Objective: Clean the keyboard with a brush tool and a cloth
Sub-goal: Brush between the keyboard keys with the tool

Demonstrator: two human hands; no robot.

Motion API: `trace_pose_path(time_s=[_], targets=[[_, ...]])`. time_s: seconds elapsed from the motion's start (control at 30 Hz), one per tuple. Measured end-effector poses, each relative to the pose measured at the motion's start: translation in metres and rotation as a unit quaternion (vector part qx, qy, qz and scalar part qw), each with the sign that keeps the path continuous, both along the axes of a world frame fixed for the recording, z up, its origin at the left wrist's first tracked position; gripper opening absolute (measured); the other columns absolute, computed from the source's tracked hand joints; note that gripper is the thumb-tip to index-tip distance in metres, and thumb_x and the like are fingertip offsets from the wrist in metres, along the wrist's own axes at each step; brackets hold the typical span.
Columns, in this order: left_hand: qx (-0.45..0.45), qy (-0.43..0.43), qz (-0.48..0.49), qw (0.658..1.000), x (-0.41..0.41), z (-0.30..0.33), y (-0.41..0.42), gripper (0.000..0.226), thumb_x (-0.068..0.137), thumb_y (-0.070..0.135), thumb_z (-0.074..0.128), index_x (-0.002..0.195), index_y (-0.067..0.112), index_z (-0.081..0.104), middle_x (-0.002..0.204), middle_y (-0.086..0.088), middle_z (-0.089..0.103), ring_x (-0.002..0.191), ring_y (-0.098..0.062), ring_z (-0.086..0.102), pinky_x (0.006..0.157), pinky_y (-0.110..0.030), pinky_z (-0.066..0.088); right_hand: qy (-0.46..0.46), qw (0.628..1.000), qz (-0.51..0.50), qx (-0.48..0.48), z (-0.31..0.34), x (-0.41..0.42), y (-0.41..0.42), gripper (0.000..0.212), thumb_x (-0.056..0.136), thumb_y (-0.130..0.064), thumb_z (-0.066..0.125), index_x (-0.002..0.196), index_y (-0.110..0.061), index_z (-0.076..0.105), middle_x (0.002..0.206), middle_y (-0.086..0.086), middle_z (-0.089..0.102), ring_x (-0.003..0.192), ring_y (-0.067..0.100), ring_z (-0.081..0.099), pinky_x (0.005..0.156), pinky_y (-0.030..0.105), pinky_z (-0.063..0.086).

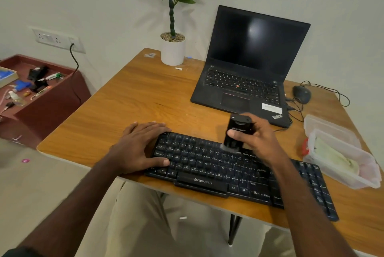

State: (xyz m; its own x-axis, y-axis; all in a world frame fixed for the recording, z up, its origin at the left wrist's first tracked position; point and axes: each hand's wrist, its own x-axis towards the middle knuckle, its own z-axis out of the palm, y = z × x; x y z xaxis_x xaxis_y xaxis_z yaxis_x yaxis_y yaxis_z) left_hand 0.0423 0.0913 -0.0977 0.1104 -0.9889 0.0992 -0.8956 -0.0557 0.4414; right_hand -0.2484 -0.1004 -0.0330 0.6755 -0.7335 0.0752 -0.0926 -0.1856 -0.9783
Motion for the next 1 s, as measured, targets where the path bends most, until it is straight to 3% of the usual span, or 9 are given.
trace_pose_path(time_s=[0.13,0.3,0.4,0.57,0.8,0.93,1.0], targets=[[-0.008,0.003,-0.002,1.000,0.000,0.000,0.000,0.098,0.067,0.097,0.038,0.150,0.045,0.030,0.158,0.021,0.028,0.146,0.004,0.012,0.122,-0.047,0.005,-0.024,0.999,-0.028,-0.028,0.007,-0.007,-0.001,0.023,0.080,0.000,0.076,0.097,0.005,0.062,0.089,0.010,0.064,0.083,0.008,0.068,0.069,0.022,0.057],[-0.007,-0.001,-0.004,1.000,0.001,-0.002,0.000,0.097,0.069,0.096,0.040,0.152,0.044,0.030,0.159,0.021,0.026,0.148,0.002,0.013,0.123,-0.048,0.005,-0.016,1.000,0.016,-0.012,-0.002,0.005,0.012,0.023,0.080,0.000,0.076,0.099,-0.005,0.064,0.093,0.008,0.066,0.084,0.013,0.070,0.068,0.027,0.058],[-0.006,-0.001,-0.002,1.000,0.001,-0.002,0.000,0.097,0.069,0.095,0.040,0.151,0.045,0.030,0.159,0.021,0.027,0.148,0.002,0.013,0.123,-0.049,0.005,-0.005,1.000,0.010,0.006,0.000,-0.014,0.002,0.033,0.076,-0.007,0.078,0.105,-0.001,0.063,0.096,0.011,0.067,0.087,0.023,0.073,0.074,0.039,0.062],[-0.006,-0.004,0.002,1.000,0.000,-0.001,-0.001,0.097,0.069,0.096,0.040,0.150,0.045,0.030,0.159,0.019,0.029,0.147,0.002,0.013,0.122,-0.046,0.005,-0.004,0.998,-0.038,-0.049,0.007,-0.026,-0.008,0.025,0.080,-0.001,0.075,0.101,0.001,0.062,0.094,0.014,0.065,0.082,0.006,0.069,0.068,0.020,0.057],[-0.003,-0.002,0.001,1.000,0.001,-0.002,-0.001,0.097,0.069,0.095,0.041,0.150,0.046,0.030,0.159,0.020,0.028,0.147,0.003,0.013,0.123,-0.048,0.005,-0.018,0.999,0.011,-0.024,-0.005,-0.020,-0.002,0.031,0.077,-0.007,0.077,0.104,0.001,0.063,0.100,0.028,0.061,0.091,0.027,0.069,0.070,0.030,0.060],[0.011,0.012,0.008,1.000,0.001,0.000,-0.002,0.100,0.066,0.098,0.039,0.150,0.044,0.032,0.160,0.017,0.028,0.147,0.003,0.011,0.122,-0.050,0.003,-0.006,0.997,-0.041,-0.058,0.002,-0.037,-0.011,0.030,0.076,-0.011,0.076,0.101,-0.002,0.063,0.101,0.029,0.064,0.087,0.011,0.068,0.071,0.021,0.057],[0.029,0.010,0.022,0.999,-0.011,0.006,-0.009,0.107,0.063,0.101,0.034,0.151,0.042,0.030,0.163,0.012,0.025,0.149,-0.003,0.010,0.122,-0.054,0.000,-0.026,0.997,-0.043,-0.054,0.004,-0.032,-0.006,0.027,0.077,-0.009,0.076,0.100,-0.003,0.064,0.100,0.026,0.066,0.088,0.014,0.070,0.072,0.023,0.058]])
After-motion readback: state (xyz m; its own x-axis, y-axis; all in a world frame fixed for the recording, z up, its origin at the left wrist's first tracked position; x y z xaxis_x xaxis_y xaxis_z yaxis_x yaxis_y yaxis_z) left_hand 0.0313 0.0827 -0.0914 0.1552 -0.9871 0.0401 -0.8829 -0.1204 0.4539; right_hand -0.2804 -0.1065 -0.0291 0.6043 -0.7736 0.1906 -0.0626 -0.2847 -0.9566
